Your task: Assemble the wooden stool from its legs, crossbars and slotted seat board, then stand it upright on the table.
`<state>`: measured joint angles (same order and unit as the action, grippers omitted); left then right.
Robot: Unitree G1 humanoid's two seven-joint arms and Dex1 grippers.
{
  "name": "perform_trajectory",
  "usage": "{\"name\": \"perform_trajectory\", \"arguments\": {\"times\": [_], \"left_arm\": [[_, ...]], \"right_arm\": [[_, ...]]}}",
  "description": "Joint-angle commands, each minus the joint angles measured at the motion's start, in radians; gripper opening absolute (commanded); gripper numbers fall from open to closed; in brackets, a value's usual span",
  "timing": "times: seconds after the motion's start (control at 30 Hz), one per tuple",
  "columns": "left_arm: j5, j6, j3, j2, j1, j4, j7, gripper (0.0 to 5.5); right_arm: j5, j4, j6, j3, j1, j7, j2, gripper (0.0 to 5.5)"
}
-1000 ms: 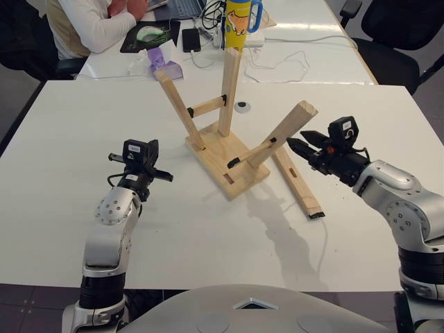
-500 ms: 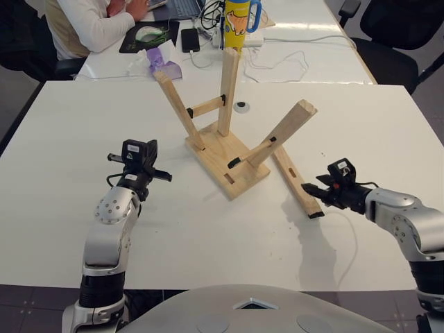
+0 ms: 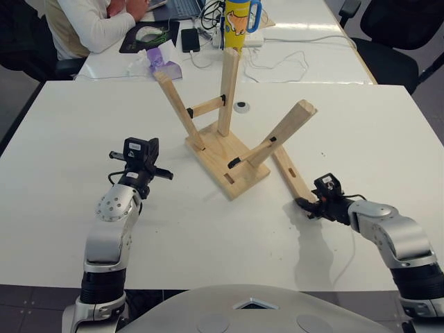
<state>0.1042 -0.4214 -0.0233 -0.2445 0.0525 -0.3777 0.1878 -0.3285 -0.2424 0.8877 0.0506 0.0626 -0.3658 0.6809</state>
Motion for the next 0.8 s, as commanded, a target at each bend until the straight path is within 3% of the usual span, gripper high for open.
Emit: {"name": "perform_trajectory", "arguments": {"times": [0.03, 0.3, 0.53, 0.67, 0.8], "left_arm": [[-0.012, 0.001, -0.001, -0.009, -0.017, 0.005, 0.003, 0.0], [0.0, -0.008, -0.01, 0.0, -0.053, 0.01, -0.003, 0.0], [0.082, -0.068, -0.056, 0.045, -0.133, -0.044, -0.022, 0.0], [0.135, -0.119, -0.072, 0.068, -0.19, -0.09, -0.034, 0.0], [0.342, -0.228, -0.162, 0.167, -0.279, -0.138, -0.079, 0.0]], "right_arm": [[0.042, 0.014, -0.008, -0.015, -0.019, 0.049, -0.052, 2.3], [0.058, 0.069, -0.131, -0.15, -0.152, 0.134, -0.171, 2.08], [0.141, 0.225, -0.39, -0.228, -0.399, 0.183, -0.157, 2.07], [0.094, 0.197, -0.541, -0.249, -0.518, 0.108, -0.174, 2.07], [-0.088, 0.032, -0.582, -0.209, -0.586, -0.119, -0.184, 2.07]]}}
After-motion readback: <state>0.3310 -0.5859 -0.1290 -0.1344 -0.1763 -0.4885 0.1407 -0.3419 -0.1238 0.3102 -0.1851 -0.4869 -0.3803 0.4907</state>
